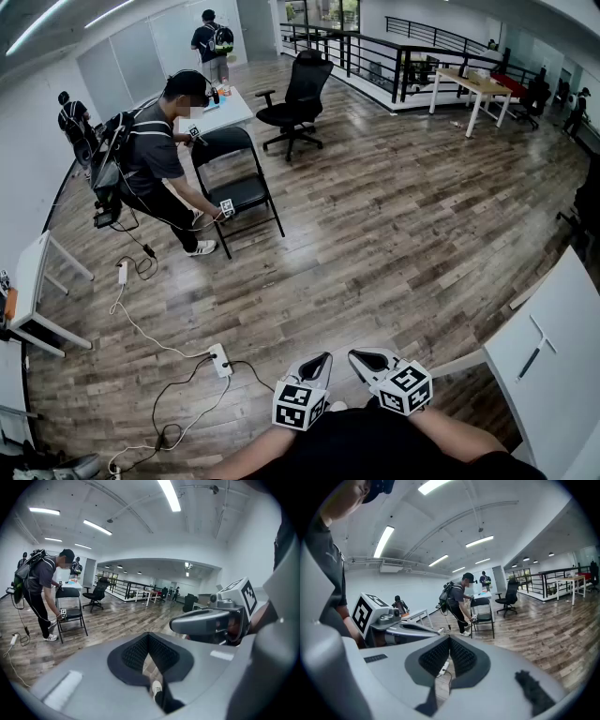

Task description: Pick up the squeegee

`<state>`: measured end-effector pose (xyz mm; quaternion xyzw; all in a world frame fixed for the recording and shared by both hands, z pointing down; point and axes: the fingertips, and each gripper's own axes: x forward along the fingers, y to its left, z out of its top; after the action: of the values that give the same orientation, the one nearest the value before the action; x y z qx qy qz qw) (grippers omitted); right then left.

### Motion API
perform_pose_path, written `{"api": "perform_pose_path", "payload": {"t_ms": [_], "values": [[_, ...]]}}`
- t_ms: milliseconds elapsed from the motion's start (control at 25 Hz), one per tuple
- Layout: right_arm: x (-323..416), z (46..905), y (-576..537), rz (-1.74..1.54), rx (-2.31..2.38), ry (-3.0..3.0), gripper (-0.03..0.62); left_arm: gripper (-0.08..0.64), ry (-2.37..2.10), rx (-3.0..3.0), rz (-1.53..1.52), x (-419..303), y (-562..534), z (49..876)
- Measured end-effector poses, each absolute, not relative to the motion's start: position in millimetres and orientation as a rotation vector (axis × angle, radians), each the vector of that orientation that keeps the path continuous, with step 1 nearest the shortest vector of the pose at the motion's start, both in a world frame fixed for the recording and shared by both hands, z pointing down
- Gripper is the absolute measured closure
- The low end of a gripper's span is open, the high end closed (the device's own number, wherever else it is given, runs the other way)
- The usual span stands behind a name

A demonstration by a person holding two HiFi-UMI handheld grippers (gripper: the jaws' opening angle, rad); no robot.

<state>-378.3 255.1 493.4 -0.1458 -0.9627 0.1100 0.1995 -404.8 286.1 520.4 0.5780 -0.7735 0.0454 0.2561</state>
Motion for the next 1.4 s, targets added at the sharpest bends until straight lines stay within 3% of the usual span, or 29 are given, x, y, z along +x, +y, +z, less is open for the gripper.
{"api": "perform_pose_path", "payload": {"t_ms": [800, 1400], "values": [[-320.8, 482.4, 208.1, 0.271, -0.148, -2.739, 0.586, 0.552, -1.980, 1.796, 0.158, -359.9, 229.4, 506.8], [-199.9, 481.4, 185.8, 0.343, -0.059, -2.750, 0.586, 0.552, -1.915, 1.833, 0.208, -242.5, 208.6, 513.9]]}}
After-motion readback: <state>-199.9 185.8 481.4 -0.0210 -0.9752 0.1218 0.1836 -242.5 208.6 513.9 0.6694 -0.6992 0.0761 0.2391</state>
